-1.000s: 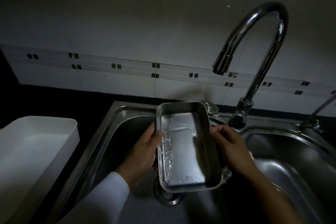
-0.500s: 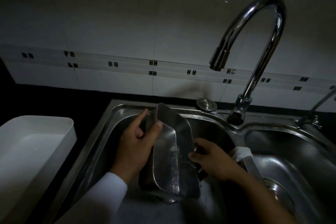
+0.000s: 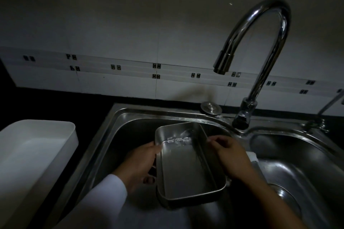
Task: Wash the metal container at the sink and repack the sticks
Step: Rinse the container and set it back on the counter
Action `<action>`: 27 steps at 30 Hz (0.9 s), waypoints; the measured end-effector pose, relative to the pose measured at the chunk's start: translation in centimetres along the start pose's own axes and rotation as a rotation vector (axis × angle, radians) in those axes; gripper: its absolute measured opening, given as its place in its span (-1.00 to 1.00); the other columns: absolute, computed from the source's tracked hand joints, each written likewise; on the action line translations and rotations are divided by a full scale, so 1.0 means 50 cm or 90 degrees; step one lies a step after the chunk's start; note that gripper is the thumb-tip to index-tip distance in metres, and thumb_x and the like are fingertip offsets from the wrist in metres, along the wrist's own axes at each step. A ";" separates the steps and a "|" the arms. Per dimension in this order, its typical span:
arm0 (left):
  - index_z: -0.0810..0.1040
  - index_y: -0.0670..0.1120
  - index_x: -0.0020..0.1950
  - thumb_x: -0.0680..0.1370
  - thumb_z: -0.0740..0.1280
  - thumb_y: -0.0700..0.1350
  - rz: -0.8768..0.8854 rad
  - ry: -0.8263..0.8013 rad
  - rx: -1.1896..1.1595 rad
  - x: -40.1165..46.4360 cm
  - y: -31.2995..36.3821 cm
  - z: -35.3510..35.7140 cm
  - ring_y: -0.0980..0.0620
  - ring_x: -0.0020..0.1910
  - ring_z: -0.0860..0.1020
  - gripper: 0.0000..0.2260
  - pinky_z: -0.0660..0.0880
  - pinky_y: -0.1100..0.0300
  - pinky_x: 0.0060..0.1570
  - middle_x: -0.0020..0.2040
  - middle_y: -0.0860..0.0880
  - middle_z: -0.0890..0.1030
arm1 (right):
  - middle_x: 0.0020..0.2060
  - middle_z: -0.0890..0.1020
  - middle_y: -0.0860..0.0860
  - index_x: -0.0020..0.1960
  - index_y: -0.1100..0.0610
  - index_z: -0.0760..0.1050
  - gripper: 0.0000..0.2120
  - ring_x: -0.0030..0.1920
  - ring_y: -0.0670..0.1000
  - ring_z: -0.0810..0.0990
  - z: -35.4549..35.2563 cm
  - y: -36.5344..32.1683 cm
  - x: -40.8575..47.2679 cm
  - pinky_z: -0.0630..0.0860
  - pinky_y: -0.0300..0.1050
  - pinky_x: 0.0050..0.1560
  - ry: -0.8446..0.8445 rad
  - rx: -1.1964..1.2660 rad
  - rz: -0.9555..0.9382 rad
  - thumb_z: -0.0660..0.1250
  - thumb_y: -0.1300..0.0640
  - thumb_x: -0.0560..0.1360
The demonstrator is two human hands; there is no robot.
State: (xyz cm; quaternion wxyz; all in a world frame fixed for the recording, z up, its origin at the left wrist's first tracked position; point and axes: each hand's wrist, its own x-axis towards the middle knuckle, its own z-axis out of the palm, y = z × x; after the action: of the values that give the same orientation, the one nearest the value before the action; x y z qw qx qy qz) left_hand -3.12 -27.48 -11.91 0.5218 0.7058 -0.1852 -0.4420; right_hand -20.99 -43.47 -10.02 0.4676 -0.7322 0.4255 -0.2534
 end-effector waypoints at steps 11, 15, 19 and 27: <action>0.60 0.31 0.20 0.74 0.21 -0.13 0.186 0.041 -0.070 0.016 0.001 0.004 0.07 -0.08 0.71 -0.67 0.56 0.22 -0.23 0.06 0.04 0.76 | 0.03 0.73 -0.21 0.21 -0.15 0.59 -0.79 0.05 -0.23 0.69 0.003 -0.008 -0.017 0.64 -0.09 0.13 0.008 -0.035 -0.173 0.34 0.04 0.60; 0.56 0.22 0.39 0.74 0.21 -0.14 0.271 0.074 -0.084 0.009 0.011 0.002 0.10 0.27 0.65 -0.66 0.56 0.13 0.27 0.26 0.11 0.71 | 0.07 0.72 -0.22 0.29 -0.19 0.54 -0.73 0.09 -0.23 0.68 0.009 -0.003 -0.018 0.63 0.04 0.19 -0.002 -0.088 -0.197 0.32 -0.03 0.61; 0.39 0.13 0.60 0.73 0.24 -0.15 0.339 0.077 -0.100 0.015 0.011 -0.002 0.11 0.43 0.55 -0.56 0.44 0.03 0.49 0.44 0.08 0.60 | 0.12 0.70 -0.23 0.34 -0.19 0.51 -0.69 0.14 -0.23 0.66 0.009 -0.004 -0.018 0.62 0.05 0.21 0.012 -0.095 -0.216 0.32 -0.01 0.61; 0.30 0.14 0.62 0.69 0.25 -0.33 0.453 0.033 -0.079 0.006 0.016 0.003 0.22 0.48 0.48 -0.42 0.42 0.20 0.45 0.45 0.25 0.57 | 0.13 0.67 -0.16 0.30 -0.26 0.53 -0.47 0.17 -0.10 0.65 0.005 -0.005 -0.013 0.62 0.10 0.21 0.057 -0.064 -0.278 0.34 0.33 0.56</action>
State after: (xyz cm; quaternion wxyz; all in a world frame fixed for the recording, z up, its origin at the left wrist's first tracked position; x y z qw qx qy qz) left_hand -2.92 -28.11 -11.32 0.6891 0.5750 -0.3793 -0.2250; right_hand -21.04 -42.73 -9.88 0.3450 -0.8174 0.2897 -0.3591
